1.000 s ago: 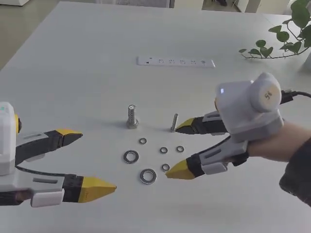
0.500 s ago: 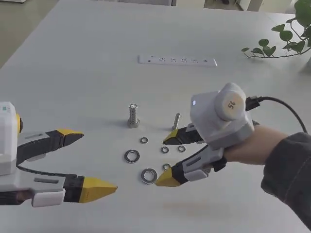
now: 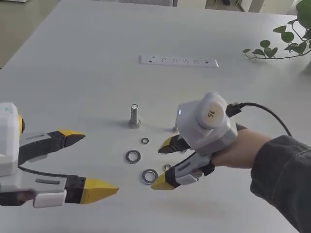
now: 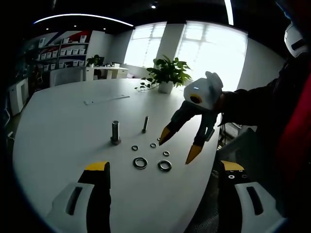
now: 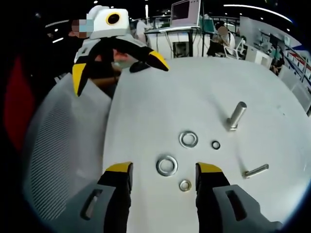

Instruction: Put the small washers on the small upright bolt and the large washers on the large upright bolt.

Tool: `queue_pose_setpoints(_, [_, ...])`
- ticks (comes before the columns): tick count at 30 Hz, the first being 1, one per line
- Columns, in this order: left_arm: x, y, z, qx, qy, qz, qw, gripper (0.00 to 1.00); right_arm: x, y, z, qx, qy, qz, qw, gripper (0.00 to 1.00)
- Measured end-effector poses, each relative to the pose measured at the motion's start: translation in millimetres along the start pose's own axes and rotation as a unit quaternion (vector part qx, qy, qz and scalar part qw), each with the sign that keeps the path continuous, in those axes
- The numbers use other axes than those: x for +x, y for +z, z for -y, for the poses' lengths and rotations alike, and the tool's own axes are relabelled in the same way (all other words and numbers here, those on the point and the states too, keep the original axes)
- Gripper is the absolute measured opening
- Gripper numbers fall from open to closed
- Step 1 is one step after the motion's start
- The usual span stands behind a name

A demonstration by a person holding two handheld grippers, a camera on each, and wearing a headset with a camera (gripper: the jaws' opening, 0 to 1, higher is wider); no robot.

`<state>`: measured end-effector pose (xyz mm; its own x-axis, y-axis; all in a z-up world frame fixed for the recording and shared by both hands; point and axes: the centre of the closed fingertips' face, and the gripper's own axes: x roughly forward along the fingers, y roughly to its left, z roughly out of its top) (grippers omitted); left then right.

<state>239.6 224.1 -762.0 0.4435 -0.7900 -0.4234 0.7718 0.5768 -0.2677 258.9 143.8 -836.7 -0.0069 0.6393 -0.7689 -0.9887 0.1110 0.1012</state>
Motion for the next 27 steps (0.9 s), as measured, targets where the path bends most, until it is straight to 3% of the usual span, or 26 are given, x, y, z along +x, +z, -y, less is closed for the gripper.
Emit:
queue_pose_setpoints(12, [-0.3,0.1,-0.8,-0.002,0.000,0.001,1.0000,0.91,14.9,-12.1,2.5,-0.011,-0.002,-0.043,0.9990,0.40])
queue_pose_setpoints(27, [-1.3,0.7,-3.3,-0.005,0.002,0.003,1.0000,0.91,29.9,-15.4,3.7,-0.010,0.008,-0.063,0.9979,0.34])
